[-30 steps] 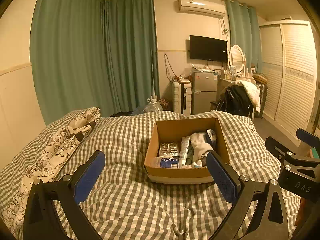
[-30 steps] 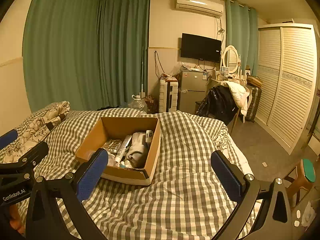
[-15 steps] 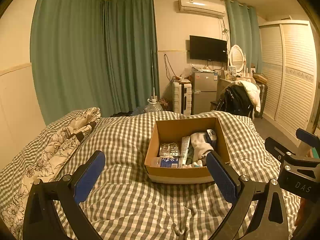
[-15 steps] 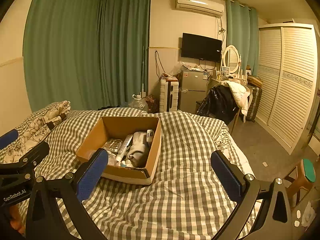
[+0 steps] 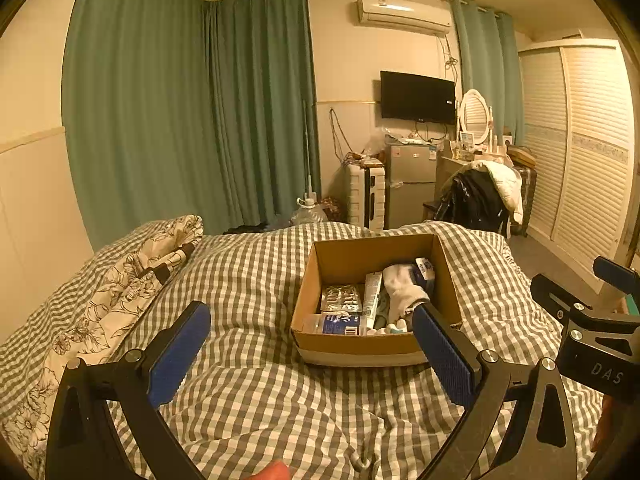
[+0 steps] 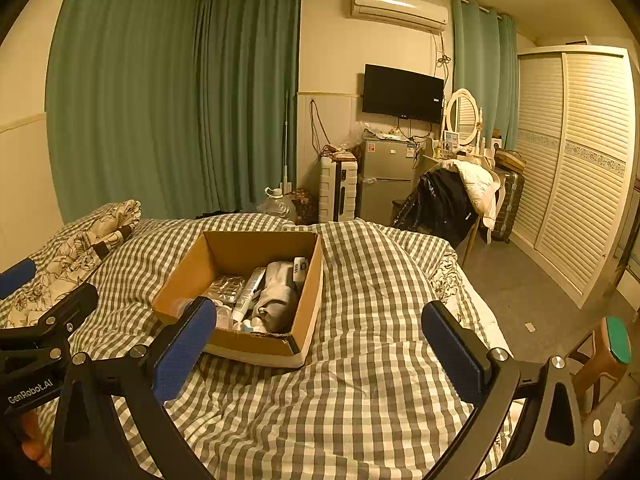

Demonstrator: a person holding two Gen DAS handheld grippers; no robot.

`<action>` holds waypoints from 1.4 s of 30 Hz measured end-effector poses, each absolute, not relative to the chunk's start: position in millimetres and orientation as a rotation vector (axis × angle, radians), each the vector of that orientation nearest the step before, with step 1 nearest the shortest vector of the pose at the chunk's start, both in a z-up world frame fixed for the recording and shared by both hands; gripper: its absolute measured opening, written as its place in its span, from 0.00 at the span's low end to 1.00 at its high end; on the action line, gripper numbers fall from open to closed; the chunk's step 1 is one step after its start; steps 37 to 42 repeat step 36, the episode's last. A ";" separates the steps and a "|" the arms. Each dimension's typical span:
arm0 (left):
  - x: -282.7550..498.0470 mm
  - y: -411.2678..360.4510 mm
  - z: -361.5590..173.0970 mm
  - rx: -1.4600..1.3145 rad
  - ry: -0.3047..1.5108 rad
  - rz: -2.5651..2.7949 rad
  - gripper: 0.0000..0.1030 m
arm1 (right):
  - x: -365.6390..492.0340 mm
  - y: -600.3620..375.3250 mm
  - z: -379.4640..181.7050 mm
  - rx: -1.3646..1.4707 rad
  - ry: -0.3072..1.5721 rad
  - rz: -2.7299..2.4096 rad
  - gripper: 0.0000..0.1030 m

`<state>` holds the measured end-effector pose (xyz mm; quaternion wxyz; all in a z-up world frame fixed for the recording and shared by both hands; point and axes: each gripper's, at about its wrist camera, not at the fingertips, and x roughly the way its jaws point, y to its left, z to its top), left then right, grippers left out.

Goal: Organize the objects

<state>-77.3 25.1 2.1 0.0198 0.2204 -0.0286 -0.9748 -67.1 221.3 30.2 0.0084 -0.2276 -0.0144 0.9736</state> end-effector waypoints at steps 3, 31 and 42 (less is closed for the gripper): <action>-77.7 25.1 1.3 0.692 -0.081 -3.024 1.00 | -67.2 221.2 29.0 -0.714 -0.045 3.043 1.00; -80.3 20.4 -3.4 0.724 -0.064 -3.013 1.00 | -68.2 218.9 22.9 -0.737 -0.053 3.039 1.00; -78.2 20.2 -4.3 0.714 -0.071 -3.009 1.00 | -68.4 218.5 21.7 -0.740 -0.053 3.041 1.00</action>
